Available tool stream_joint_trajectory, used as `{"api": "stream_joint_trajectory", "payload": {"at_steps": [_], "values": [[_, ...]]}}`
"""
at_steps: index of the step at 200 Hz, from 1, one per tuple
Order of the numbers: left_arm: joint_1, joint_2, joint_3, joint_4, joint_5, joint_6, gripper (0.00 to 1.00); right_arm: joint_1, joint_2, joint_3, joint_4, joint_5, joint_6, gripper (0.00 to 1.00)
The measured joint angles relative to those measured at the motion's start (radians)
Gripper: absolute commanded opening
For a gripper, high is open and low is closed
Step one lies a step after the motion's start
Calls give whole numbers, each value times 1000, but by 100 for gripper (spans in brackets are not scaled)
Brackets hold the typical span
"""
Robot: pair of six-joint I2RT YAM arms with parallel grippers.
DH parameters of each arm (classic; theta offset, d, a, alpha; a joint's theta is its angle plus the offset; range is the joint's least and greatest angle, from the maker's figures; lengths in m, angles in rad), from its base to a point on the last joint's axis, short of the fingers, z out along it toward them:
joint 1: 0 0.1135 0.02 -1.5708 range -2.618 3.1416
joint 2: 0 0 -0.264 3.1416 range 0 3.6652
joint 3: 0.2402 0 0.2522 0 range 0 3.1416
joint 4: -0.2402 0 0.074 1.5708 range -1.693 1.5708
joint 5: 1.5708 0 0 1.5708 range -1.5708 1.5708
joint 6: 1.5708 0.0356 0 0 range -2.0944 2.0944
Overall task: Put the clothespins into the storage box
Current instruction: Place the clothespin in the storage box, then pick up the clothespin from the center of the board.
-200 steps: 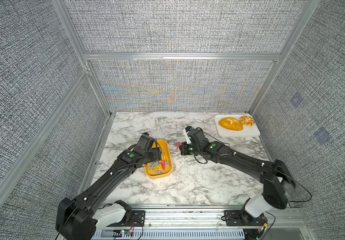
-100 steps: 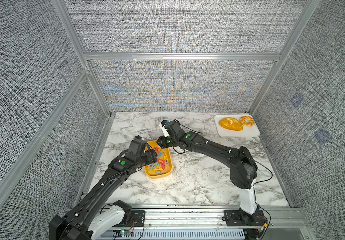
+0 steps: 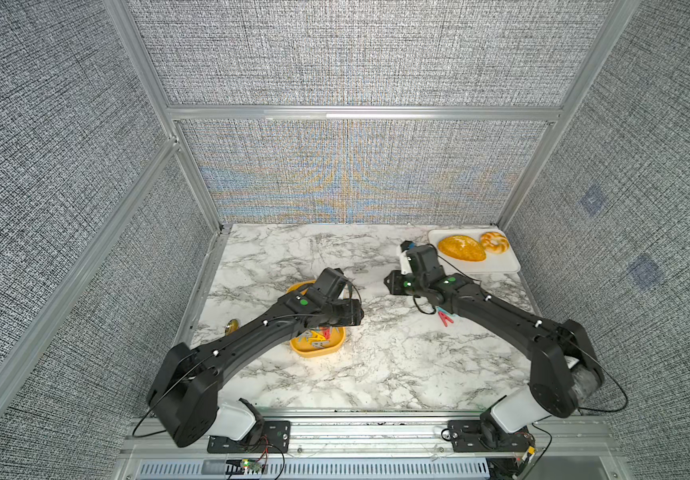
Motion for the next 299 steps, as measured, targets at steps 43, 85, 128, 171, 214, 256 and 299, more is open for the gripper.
{"api": "stream_joint_trajectory", "payload": {"at_steps": [43,85,128,171,214,256,299], "values": [[-55,134,53,120,84,-16,70,-214,-122,-202,-44,37,-51,27],[-56,221,53,273,200,-97,70,-344,-156,-333,-68,68,-101,27],[-56,257,53,385,285,-157,70,-354,-94,-363,-48,53,-128,26],[-56,244,32,419,291,-181,70,-354,-25,-356,-22,50,-145,25],[-56,237,9,420,288,-186,70,-345,37,-319,22,50,-160,17],[-55,233,4,420,283,-187,70,-304,54,-313,31,58,-165,9],[-48,221,4,416,281,-186,70,-250,-11,-327,7,41,-145,4]]}}
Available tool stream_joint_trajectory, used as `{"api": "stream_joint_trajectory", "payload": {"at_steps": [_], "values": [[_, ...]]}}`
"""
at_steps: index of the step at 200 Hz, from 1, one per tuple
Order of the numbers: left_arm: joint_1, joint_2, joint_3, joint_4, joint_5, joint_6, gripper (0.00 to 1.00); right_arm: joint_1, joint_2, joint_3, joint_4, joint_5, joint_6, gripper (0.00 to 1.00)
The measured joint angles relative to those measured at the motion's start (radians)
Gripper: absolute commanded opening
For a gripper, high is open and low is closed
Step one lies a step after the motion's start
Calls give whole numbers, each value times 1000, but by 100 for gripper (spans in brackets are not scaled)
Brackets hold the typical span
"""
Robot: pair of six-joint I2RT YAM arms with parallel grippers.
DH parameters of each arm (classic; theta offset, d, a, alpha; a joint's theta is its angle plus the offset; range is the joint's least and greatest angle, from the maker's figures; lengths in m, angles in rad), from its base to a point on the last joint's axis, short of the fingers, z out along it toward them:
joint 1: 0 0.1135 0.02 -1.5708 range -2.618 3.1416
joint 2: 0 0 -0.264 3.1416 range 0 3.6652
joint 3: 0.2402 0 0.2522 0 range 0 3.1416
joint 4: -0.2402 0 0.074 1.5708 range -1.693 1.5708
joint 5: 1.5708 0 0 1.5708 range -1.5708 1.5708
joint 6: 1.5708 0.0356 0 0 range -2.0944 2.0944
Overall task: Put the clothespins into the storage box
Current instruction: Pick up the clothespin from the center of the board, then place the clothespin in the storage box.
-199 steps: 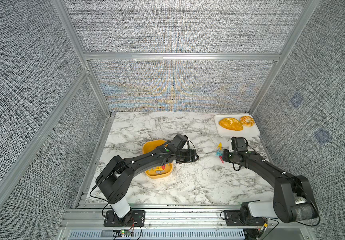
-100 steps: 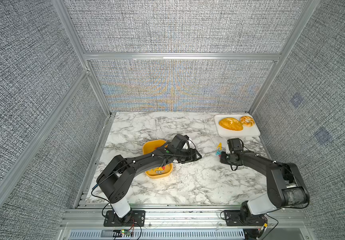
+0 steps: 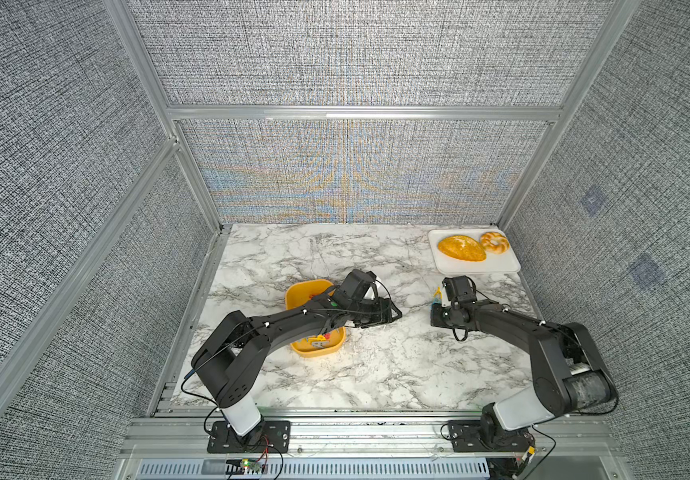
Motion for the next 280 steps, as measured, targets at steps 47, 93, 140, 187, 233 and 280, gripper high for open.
{"api": "stream_joint_trajectory", "payload": {"at_steps": [47,93,140,187,233,280], "values": [[73,-116,-39,-34,-50,23,69,71,-86,14,-17,-97,47,2],[223,-359,-160,-157,-169,44,72,276,-21,201,-16,-194,101,2],[324,-632,-274,-314,-326,52,78,483,209,526,-27,-237,137,3],[385,-775,-362,-409,-366,47,79,593,465,864,-61,-262,137,18],[387,-754,-378,-414,-326,44,79,598,520,973,-111,-247,110,28],[378,-615,-341,-359,-224,45,76,555,389,837,-106,-184,79,29]]}}
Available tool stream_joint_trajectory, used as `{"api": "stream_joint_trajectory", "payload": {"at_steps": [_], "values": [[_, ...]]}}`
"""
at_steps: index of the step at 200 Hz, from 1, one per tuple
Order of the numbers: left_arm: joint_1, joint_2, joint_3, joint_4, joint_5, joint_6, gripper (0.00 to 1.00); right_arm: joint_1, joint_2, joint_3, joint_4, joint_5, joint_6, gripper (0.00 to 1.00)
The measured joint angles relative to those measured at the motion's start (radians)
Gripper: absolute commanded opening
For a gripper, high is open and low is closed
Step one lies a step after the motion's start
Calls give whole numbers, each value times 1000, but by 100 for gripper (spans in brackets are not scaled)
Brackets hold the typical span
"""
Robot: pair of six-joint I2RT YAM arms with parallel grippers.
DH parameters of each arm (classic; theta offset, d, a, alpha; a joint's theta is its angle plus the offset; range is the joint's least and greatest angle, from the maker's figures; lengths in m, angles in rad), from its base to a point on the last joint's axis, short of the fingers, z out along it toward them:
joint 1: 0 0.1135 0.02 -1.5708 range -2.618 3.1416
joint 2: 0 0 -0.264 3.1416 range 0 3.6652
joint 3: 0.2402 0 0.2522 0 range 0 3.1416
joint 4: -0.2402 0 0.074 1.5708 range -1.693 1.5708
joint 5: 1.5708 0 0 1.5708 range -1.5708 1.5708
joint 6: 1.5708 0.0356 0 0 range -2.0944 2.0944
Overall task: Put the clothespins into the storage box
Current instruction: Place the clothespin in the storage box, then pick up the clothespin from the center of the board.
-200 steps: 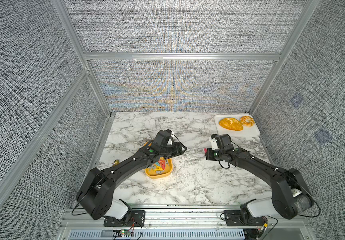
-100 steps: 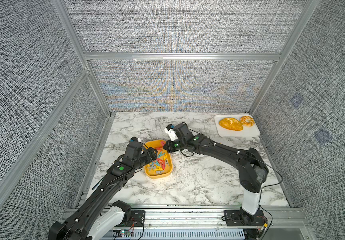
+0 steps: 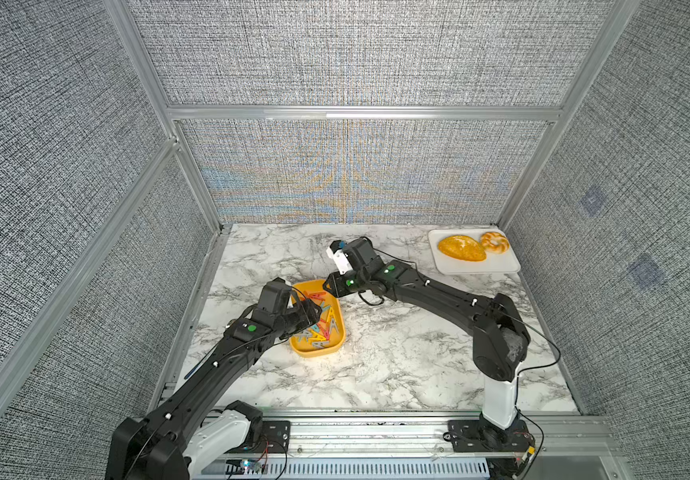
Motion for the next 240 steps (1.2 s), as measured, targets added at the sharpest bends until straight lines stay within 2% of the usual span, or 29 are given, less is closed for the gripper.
{"api": "stream_joint_trajectory", "payload": {"at_steps": [34,79,138,171,198,240], "values": [[-79,110,77,44,29,2,75,-67,-142,-156,34,70,2,27],[-222,279,186,108,34,10,74,-248,-341,-382,73,135,16,26],[-339,463,284,194,74,3,73,-492,-451,-587,45,203,-27,24],[-362,498,304,222,93,2,73,-619,-460,-675,40,228,-58,22],[-365,506,304,231,97,-1,73,-699,-403,-701,41,229,-95,19],[-365,500,277,244,101,-1,73,-731,-312,-702,48,223,-124,19]]}}
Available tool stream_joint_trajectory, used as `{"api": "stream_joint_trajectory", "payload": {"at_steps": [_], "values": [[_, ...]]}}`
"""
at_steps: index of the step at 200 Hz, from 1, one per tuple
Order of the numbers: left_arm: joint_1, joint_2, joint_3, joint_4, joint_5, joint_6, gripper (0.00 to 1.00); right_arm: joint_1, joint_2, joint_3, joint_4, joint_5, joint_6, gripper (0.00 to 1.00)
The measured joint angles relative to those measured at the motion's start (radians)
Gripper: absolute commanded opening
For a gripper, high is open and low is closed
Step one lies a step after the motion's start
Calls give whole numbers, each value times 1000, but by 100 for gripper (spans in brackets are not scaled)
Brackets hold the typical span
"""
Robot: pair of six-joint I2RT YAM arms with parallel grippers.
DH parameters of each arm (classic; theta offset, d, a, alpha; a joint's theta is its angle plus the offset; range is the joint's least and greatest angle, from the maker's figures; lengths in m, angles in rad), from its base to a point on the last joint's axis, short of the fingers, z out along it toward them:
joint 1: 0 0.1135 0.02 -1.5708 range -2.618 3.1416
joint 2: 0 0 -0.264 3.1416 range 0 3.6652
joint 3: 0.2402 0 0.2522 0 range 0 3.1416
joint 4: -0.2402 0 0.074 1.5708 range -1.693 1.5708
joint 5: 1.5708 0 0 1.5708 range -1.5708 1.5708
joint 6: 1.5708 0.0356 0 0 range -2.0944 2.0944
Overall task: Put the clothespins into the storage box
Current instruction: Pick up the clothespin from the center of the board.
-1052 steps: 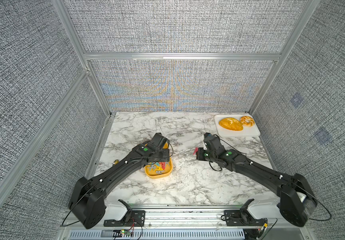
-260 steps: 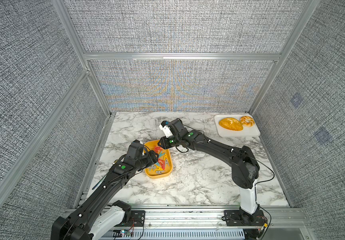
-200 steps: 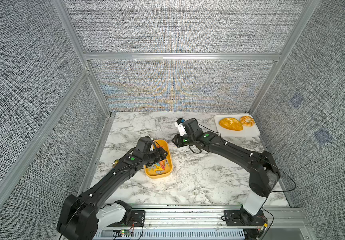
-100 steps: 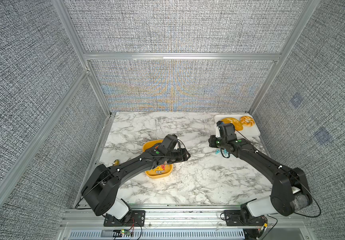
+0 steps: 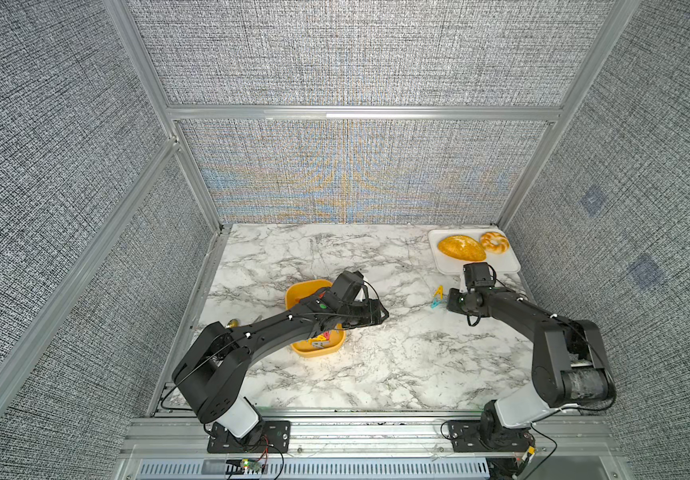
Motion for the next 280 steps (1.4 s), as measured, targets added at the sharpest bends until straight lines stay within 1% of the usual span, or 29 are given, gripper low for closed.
{"api": "stream_joint_trajectory", "payload": {"at_steps": [45,102,151,171,187,206,238,258,280], "values": [[0,-16,-32,14,-1,0,73,-2,65,26,17,21,-5,19],[0,-15,-34,17,-1,-1,73,-2,124,43,43,24,-9,19],[0,-15,-33,18,-1,-3,73,-2,127,33,63,25,-12,10],[0,-15,-32,17,-1,-3,73,-2,94,6,64,22,-10,7],[0,-16,-28,13,-3,-3,73,-2,49,-20,61,21,-2,3],[0,-27,-13,-3,-12,2,73,-2,-18,-47,56,12,2,0],[16,-71,16,-38,-44,27,73,8,-143,-63,43,-32,14,0],[53,-111,3,-49,-58,34,73,64,-203,-63,42,-72,23,0],[122,-176,-46,-63,-65,33,73,187,-222,-42,35,-105,58,0]]}}
